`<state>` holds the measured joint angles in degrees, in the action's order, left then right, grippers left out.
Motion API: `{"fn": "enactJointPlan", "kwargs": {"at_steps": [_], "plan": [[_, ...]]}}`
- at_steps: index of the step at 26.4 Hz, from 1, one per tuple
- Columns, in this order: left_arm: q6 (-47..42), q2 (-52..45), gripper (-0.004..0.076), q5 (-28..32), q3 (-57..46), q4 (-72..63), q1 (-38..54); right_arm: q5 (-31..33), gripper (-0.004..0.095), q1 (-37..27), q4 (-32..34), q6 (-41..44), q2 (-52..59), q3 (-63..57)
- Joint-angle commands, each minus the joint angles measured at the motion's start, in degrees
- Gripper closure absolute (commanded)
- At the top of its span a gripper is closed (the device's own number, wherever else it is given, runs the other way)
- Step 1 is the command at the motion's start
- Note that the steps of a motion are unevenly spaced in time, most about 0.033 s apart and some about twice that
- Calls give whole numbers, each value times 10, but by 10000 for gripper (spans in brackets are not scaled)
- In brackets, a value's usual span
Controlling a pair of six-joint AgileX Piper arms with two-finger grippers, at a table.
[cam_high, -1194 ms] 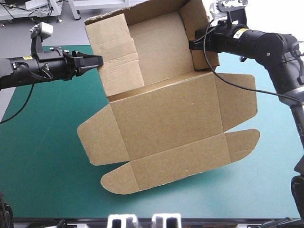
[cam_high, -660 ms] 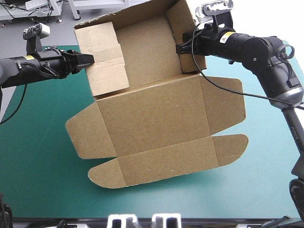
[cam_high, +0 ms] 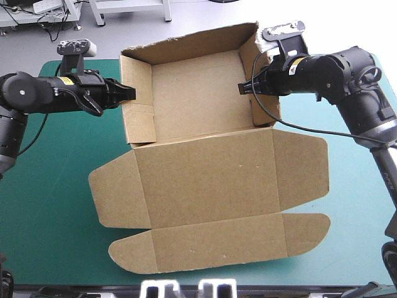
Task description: Fold the box
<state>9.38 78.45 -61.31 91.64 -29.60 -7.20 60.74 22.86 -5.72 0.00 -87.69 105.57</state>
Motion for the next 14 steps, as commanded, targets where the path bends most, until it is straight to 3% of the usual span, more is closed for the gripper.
{"fn": "enactJointPlan", "kwargs": {"at_steps": [1, 5, 8, 14], "plan": [[-38, -21, 734, 48, 28, 45, -57, 62, 911, 11, -22, -12, 21, 16], [-90, 17, 734, 3, 28, 161, -108, 112, 911, 11, -14, -3, 9, 16], [-104, 71, 734, -44, 28, 195, -125, 112, 912, 11, -23, 0, -13, 1], [-151, 143, 734, -19, 28, 221, -126, 112, 913, 11, -28, 0, -93, -23]]}}
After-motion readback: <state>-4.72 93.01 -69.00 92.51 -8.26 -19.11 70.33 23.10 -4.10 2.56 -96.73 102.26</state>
